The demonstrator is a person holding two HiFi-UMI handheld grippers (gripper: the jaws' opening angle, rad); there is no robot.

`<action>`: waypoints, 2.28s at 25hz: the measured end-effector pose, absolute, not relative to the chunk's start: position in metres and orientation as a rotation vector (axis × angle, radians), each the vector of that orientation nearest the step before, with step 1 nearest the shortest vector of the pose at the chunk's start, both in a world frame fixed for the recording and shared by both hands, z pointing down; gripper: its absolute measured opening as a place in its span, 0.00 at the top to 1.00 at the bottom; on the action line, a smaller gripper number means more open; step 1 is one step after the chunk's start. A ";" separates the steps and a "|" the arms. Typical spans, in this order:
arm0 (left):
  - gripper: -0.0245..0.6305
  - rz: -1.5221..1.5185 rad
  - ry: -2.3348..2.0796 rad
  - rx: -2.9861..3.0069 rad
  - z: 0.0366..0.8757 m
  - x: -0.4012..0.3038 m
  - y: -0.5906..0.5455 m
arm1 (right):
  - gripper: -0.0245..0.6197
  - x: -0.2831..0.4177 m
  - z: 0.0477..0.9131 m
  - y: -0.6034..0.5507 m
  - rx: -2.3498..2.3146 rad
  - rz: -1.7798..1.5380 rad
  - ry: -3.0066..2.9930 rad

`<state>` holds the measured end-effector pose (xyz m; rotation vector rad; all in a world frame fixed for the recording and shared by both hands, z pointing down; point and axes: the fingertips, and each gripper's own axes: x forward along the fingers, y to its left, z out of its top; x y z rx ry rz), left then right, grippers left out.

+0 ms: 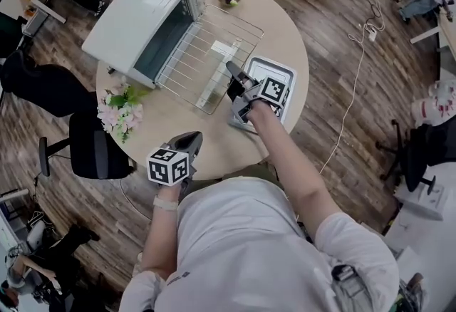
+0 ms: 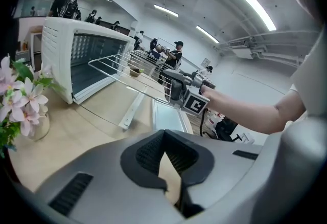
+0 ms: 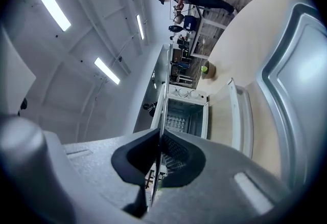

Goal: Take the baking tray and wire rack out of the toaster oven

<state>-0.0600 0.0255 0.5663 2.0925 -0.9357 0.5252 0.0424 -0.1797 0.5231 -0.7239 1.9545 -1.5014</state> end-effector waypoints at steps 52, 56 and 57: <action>0.96 0.323 -1.075 1.985 0.552 -0.195 -0.016 | 0.90 -0.120 0.471 -0.304 -0.976 -1.566 1.976; 0.96 0.317 -1.081 1.968 0.558 -0.200 -0.018 | 0.90 -0.132 0.470 -0.316 -0.979 -1.550 2.004; 0.96 0.318 -1.081 1.964 0.560 -0.201 -0.018 | 0.90 -0.135 0.470 -0.319 -0.972 -1.552 2.006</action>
